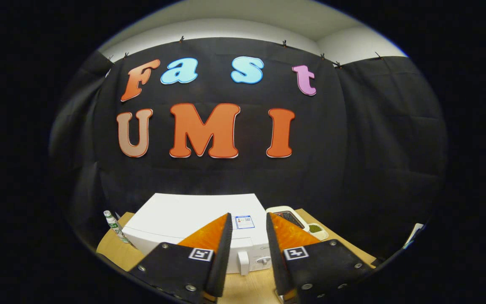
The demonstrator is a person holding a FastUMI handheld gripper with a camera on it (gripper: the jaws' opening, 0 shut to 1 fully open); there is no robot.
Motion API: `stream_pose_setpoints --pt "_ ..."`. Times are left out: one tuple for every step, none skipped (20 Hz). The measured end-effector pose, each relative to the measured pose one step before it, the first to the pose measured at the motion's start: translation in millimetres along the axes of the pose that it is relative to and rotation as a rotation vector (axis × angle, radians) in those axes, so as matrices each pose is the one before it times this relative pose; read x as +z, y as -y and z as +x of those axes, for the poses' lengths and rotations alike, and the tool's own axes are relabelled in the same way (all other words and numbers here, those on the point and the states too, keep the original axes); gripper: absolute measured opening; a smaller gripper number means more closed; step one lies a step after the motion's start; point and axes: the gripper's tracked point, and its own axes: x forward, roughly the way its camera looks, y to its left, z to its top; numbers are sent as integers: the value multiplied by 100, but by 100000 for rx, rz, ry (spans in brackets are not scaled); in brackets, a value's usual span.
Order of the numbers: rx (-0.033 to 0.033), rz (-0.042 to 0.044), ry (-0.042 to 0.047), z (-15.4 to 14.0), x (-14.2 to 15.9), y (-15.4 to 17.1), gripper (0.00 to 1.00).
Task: Open the microwave, put the food inside, and close the microwave door.
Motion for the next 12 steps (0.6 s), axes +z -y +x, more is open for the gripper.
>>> stream_pose_setpoints --pt "358 -260 2108 -679 1496 268 67" --pt "-785 -555 2294 -497 1246 505 82" --pt "-691 -584 1727 -456 1092 659 95" --pt "158 -29 1015 -457 781 409 98" --pt "1355 654 236 -473 432 123 98" --pt "2029 1347 -446 -402 271 89 98" --pt "1536 1346 -655 -354 194 299 98" --pt "1037 807 -116 -266 197 464 98" --pt "645 109 305 -98 265 598 98" --pt "265 -409 -42 -249 197 814 98" --pt "-65 1 -53 -259 90 881 98" --pt "535 345 22 -112 88 672 98"
